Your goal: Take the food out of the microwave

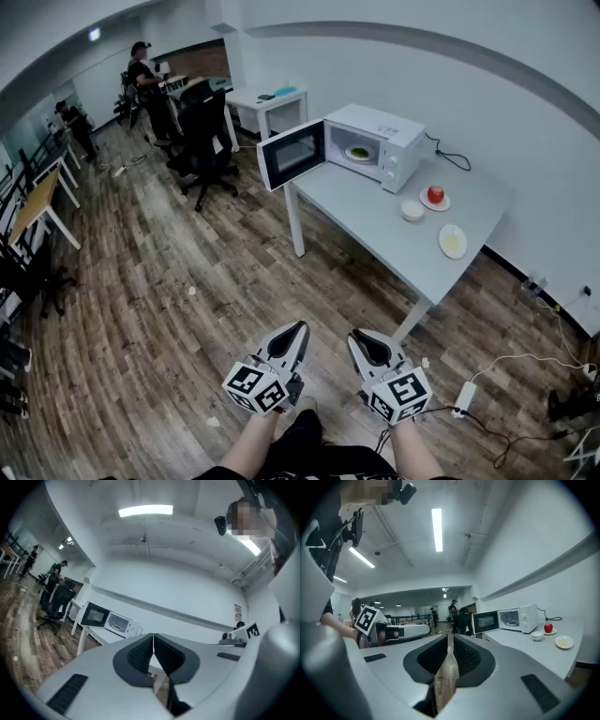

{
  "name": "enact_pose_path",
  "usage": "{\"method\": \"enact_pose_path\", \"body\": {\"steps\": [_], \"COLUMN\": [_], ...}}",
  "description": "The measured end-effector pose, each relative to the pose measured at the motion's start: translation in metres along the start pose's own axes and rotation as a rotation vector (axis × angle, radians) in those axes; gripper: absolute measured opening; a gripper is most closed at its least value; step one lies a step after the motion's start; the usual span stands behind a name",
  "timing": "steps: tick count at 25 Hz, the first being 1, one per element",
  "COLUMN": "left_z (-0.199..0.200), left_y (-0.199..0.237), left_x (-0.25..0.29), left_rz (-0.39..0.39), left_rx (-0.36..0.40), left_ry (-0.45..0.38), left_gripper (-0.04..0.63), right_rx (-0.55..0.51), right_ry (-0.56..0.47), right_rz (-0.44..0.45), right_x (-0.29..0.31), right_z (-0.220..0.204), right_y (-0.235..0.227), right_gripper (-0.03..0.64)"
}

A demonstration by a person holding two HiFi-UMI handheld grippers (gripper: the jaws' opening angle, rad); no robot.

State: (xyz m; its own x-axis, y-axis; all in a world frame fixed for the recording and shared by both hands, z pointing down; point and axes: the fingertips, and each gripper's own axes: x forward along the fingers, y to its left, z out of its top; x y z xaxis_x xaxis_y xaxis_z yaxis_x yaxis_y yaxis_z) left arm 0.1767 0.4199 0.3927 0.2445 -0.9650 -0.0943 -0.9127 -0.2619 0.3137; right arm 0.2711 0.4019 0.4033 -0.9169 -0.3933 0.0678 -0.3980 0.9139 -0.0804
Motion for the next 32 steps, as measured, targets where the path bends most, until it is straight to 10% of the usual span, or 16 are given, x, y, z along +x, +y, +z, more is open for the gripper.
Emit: {"method": "enact_pose_path", "body": {"steps": [32], "left_z": [0.026], "left_y": [0.192], "left_x": [0.072], "left_rz": [0.003], "left_rx": [-0.065], "left_ry": [0.031], "left_gripper": [0.012], "right_rx": [0.095], "right_ry": [0.042], "right_rz": [-0.074], "right_x": [0.205], "right_z": [-0.015], "right_y": [-0.062], "right_gripper": [0.057]}}
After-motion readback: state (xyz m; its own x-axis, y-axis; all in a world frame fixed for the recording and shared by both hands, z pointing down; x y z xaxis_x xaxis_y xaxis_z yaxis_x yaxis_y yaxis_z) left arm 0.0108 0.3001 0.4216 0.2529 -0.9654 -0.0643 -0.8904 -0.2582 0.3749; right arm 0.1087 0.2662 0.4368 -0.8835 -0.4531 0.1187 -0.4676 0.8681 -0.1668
